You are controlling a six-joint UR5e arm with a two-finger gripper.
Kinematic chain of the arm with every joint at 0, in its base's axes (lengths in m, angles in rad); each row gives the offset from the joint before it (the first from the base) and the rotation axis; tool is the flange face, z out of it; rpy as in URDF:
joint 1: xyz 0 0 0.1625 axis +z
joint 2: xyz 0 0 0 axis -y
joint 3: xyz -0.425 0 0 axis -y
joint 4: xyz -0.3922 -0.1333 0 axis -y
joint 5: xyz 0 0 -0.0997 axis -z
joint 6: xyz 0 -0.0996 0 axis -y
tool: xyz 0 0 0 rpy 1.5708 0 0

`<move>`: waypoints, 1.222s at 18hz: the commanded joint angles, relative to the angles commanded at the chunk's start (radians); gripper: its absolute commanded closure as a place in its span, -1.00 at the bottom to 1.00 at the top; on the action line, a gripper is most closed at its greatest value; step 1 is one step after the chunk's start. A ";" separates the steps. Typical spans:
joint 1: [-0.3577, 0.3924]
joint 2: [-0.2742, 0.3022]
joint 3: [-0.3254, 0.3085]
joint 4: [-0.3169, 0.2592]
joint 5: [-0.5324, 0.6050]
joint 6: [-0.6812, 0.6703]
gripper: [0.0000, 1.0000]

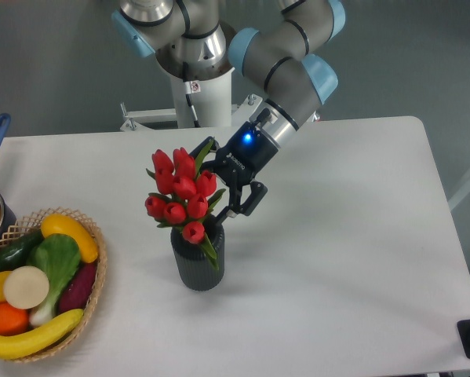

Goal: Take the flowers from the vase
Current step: 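Lower the gripper around the tulip stems at the vase rim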

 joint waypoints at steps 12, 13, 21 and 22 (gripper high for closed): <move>-0.054 -0.044 0.031 0.002 -0.002 -0.003 -1.00; -0.055 -0.048 0.032 0.002 -0.002 -0.003 -1.00; -0.055 -0.057 0.037 0.002 -0.005 -0.008 -0.25; -0.054 -0.057 0.038 0.002 -0.005 -0.008 -0.20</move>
